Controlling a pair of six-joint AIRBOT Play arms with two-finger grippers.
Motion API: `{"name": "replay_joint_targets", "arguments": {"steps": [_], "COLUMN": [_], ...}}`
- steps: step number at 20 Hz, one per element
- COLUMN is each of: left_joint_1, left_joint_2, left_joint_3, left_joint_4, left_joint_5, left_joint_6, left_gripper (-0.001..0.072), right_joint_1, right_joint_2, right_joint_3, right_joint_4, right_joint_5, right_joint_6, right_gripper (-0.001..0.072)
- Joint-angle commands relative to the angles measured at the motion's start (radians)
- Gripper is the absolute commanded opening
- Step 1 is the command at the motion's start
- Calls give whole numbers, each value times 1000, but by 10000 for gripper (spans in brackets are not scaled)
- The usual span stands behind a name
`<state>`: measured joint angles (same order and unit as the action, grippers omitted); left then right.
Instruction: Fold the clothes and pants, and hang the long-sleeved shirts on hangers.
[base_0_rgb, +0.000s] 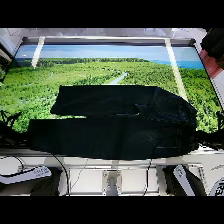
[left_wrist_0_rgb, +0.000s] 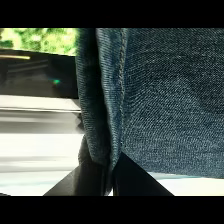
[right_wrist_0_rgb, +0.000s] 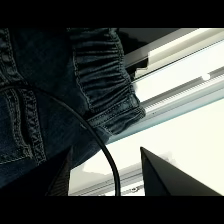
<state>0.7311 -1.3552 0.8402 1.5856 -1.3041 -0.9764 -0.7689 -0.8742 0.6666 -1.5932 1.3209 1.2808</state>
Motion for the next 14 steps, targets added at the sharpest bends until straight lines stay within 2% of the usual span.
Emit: {"name": "replay_joint_targets", "arguments": {"steps": [1, 2, 3, 5, 6, 8, 11, 14], "left_joint_1": [-92, -132, -168, -216, -225, -212, -163, -154], "left_joint_2": [49, 72, 93, 129, 141, 144, 89, -13], "left_joint_3": [36, 80, 137, 267, 307, 335, 310, 296], "left_joint_4": [70, 122, 148, 130, 130, 124, 36, 29], "left_joint_5": [-27, -94, -190, -392, -427, -448, -442, -371], "left_joint_6": [-200, -274, -311, -311, -306, -307, -307, -307], "left_gripper": [9, 9, 8, 8, 9, 9, 9, 9], "right_joint_1": [0, 0, 0, 0, 0, 0, 0, 0], "right_joint_2": [1, 1, 1, 1, 1, 1, 0, 1], "right_joint_3": [1, 1, 1, 1, 1, 1, 1, 1], "right_joint_4": [-15, -36, -58, -62, -60, -60, -61, -62], "right_joint_5": [-17, -33, -58, -113, -137, -170, -172, -137], "right_joint_6": [3, 20, 44, 73, 81, 95, 94, 68], "right_gripper": [484, 483, 483, 484, 483, 483, 483, 484]}}
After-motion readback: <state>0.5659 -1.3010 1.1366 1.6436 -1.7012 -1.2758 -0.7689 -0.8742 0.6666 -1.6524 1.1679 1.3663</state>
